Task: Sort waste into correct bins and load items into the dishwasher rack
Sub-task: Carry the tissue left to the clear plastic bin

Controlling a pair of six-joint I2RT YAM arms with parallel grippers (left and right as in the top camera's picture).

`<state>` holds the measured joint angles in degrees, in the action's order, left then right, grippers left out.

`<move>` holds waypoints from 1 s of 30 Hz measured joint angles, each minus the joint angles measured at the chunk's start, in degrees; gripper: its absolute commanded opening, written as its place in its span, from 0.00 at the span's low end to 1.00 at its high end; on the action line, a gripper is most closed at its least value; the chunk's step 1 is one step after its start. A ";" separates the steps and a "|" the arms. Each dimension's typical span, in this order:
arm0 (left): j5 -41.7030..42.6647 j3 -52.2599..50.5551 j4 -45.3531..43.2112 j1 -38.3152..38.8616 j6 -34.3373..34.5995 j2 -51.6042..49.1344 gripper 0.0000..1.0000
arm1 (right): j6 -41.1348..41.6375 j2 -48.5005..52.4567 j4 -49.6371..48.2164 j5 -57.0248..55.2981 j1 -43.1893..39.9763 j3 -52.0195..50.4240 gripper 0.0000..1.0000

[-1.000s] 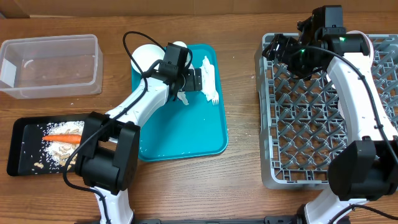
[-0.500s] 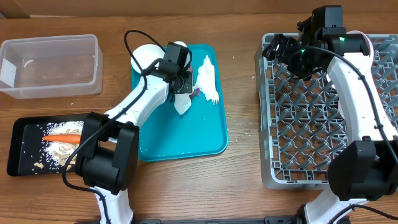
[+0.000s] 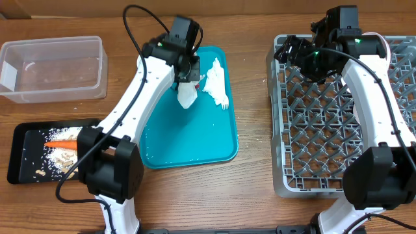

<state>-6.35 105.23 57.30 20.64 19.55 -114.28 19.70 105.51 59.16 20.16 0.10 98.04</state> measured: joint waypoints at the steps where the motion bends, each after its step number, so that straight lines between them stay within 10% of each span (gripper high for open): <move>1: -0.81 2.05 1.84 0.00 0.63 0.00 0.04 | 0.02 0.00 0.02 0.00 0.00 0.00 1.00; 30: -8.94 15.98 -0.07 -38.34 15.89 -4.11 0.06 | -0.02 0.00 0.02 0.00 0.00 0.00 1.00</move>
<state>-15.29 121.21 57.23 -17.69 35.44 -118.39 19.68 105.51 59.18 20.16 0.10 98.04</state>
